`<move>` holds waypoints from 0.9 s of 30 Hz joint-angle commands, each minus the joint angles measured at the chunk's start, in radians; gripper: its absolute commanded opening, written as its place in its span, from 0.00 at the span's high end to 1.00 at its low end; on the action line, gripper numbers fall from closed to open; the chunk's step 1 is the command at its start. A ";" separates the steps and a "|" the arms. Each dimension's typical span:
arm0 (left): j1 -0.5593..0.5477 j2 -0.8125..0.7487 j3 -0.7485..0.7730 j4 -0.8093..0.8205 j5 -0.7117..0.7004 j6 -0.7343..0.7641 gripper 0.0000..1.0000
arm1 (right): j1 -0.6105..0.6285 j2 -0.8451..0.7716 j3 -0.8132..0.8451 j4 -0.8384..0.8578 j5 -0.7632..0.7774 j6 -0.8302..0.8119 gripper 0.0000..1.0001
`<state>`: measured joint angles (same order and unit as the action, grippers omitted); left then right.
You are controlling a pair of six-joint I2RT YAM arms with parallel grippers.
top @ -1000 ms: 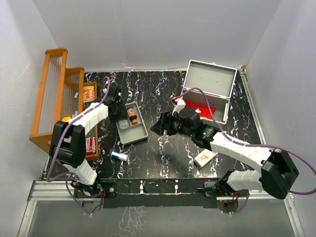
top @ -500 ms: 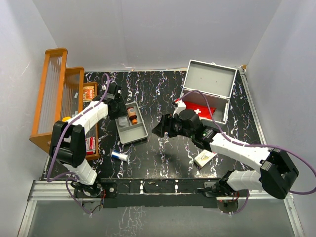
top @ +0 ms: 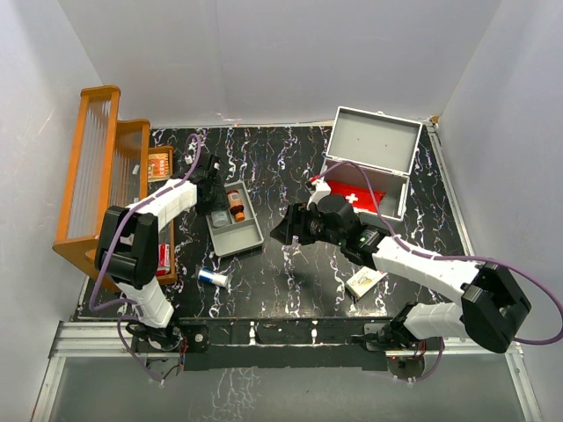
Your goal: Organize the medicine kit
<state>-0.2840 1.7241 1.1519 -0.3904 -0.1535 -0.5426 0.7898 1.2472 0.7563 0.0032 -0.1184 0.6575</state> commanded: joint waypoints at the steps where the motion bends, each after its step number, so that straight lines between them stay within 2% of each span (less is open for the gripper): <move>1: 0.003 -0.008 0.025 -0.008 -0.042 0.016 0.50 | -0.004 0.009 0.015 0.035 0.012 0.014 0.34; 7: 0.003 -0.018 0.043 -0.040 -0.044 0.036 0.43 | -0.003 0.038 0.032 0.029 0.001 0.022 0.35; 12: 0.002 -0.093 0.054 -0.075 -0.016 0.042 0.38 | -0.003 0.056 0.045 0.025 -0.012 0.005 0.35; 20: 0.003 -0.380 0.006 -0.045 0.056 0.081 0.31 | 0.023 0.111 0.082 -0.003 -0.040 -0.022 0.36; 24: 0.003 -0.526 -0.001 0.024 0.179 0.158 0.28 | 0.102 0.177 0.123 -0.006 -0.010 -0.037 0.36; 27: 0.002 -0.624 0.002 0.081 0.206 0.170 0.24 | 0.177 0.252 0.180 -0.037 0.043 -0.062 0.37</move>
<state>-0.2840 1.2011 1.1576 -0.3801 -0.0391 -0.4282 0.8803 1.4330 0.8398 -0.0315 -0.1303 0.6422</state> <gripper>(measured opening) 0.740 0.632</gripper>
